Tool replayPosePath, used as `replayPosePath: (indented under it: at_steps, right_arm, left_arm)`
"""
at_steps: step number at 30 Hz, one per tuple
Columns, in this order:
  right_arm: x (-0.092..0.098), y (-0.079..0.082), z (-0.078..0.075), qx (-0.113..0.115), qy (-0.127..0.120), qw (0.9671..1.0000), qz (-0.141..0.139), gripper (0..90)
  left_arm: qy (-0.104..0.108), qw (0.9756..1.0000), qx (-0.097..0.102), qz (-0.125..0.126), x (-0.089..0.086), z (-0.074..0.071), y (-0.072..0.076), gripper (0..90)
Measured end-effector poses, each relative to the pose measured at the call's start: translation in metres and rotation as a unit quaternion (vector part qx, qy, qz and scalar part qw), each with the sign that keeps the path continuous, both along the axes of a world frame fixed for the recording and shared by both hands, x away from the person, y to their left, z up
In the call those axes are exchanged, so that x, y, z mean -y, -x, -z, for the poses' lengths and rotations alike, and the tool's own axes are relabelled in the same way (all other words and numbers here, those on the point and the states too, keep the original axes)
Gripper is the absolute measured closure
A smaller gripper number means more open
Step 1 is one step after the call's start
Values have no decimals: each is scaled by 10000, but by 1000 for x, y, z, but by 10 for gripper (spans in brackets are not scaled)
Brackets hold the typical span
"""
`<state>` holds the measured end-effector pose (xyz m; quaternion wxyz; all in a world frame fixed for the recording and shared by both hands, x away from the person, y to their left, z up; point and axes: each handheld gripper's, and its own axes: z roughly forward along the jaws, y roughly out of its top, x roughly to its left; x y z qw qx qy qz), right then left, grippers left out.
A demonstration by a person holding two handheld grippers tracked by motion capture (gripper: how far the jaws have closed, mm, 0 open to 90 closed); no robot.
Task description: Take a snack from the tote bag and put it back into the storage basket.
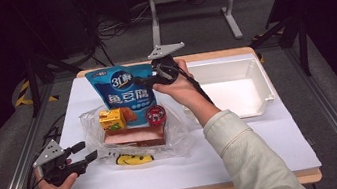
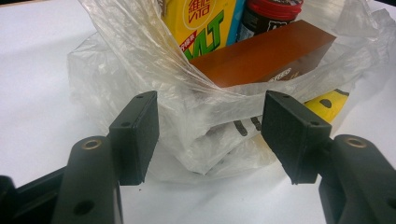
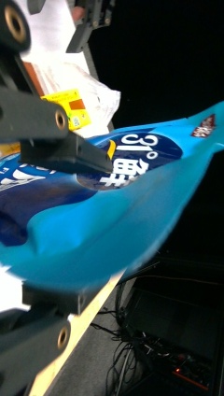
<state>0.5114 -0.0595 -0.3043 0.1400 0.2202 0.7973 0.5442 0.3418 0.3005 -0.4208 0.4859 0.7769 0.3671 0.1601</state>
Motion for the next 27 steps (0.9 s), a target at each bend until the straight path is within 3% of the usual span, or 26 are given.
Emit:
replayPosePath:
  at_steps: [10,15,20,27]
  right_arm:
    - [-13,-2,7,146,395,9987,-271,659]
    - [-14,1,5,219,566,9973,-414,832]
    - [-16,2,5,268,646,9965,-456,896]
    - [-18,4,4,352,723,9960,-397,900]
  left_arm:
    - [-32,10000,7,-3,0,0,0,373]
    - [-41,10000,-4,-16,0,0,0,374]
    - [-52,10000,16,-29,0,0,1,374]
    - [-66,10000,22,-37,0,0,1,374]
